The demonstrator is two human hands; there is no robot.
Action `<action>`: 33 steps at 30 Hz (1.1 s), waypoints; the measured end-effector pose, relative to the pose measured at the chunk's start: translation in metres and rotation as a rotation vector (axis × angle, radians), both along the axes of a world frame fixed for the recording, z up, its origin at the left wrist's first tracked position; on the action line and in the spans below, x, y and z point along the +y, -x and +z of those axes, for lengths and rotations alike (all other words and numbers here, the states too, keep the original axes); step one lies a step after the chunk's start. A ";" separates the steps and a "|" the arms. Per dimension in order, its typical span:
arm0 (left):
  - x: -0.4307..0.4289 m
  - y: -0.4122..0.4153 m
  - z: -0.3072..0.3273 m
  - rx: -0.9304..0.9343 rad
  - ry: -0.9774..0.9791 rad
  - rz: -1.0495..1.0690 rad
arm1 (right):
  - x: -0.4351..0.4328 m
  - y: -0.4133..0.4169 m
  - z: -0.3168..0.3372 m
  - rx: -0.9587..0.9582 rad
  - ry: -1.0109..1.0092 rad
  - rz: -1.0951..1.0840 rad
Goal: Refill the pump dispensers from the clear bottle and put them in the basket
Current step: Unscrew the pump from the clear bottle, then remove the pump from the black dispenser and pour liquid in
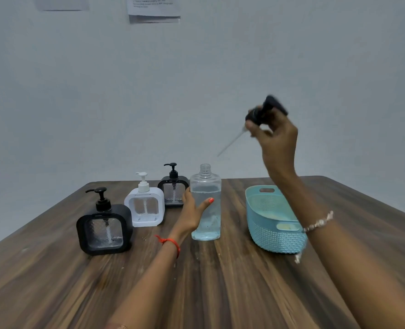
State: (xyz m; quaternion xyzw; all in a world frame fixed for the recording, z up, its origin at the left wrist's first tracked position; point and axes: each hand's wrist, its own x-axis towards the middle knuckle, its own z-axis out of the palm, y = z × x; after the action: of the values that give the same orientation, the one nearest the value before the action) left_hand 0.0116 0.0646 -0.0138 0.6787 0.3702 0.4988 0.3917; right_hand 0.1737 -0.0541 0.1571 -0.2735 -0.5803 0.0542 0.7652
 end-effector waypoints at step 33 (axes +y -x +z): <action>-0.027 -0.004 0.013 -0.073 0.017 0.016 | 0.001 -0.033 -0.170 -1.356 0.956 -0.217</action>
State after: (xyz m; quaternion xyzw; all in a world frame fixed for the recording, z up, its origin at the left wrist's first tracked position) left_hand 0.0156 0.0374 -0.0006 0.6537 0.3652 0.5234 0.4067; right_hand 0.2067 -0.0527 -0.0125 -0.5964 -0.7998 0.0441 0.0527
